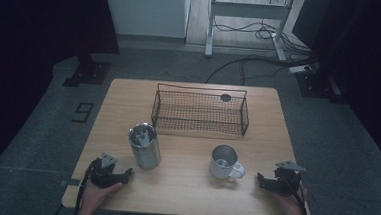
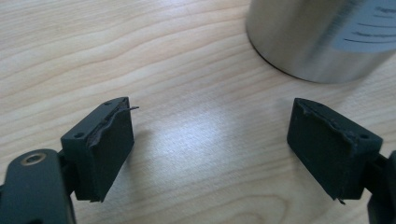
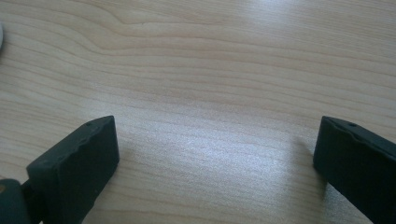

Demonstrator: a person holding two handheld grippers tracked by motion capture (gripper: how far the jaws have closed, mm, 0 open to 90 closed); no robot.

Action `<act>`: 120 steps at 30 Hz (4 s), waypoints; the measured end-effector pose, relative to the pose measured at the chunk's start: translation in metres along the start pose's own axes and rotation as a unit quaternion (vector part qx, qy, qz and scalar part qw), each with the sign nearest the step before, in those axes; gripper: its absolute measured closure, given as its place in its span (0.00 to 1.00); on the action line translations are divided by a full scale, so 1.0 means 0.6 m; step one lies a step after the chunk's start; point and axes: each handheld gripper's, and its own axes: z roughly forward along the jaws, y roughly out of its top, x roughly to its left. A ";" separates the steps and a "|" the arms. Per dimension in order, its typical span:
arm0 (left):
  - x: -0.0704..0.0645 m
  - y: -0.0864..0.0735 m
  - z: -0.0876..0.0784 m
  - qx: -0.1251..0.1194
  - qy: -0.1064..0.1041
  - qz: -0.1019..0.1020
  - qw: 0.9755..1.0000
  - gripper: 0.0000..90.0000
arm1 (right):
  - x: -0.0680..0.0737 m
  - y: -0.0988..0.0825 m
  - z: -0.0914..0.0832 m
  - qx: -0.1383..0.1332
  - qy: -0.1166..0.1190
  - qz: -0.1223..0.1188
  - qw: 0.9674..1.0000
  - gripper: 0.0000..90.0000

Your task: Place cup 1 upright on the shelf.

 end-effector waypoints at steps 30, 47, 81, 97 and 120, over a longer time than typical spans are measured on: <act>-0.034 0.024 -0.077 -0.074 -0.070 -0.012 0.995 0.16 | -0.001 0.001 0.001 0.000 0.001 0.000 1.000 0.00; -0.058 0.049 -0.106 -0.106 -0.095 -0.010 0.990 0.06 | -0.001 0.001 0.001 0.001 0.000 0.001 1.000 0.00; -0.078 0.099 -0.068 -0.113 -0.112 -0.003 0.987 0.00 | 0.001 0.001 0.001 0.001 -0.004 0.005 1.000 0.00; -0.077 0.119 -0.054 -0.112 -0.103 0.002 0.988 0.00 | 0.001 0.001 0.001 0.000 -0.005 0.005 1.000 0.00; -0.077 0.143 -0.015 -0.126 -0.081 -0.014 0.989 0.00 | 0.000 0.001 0.002 0.000 -0.005 0.006 1.000 0.00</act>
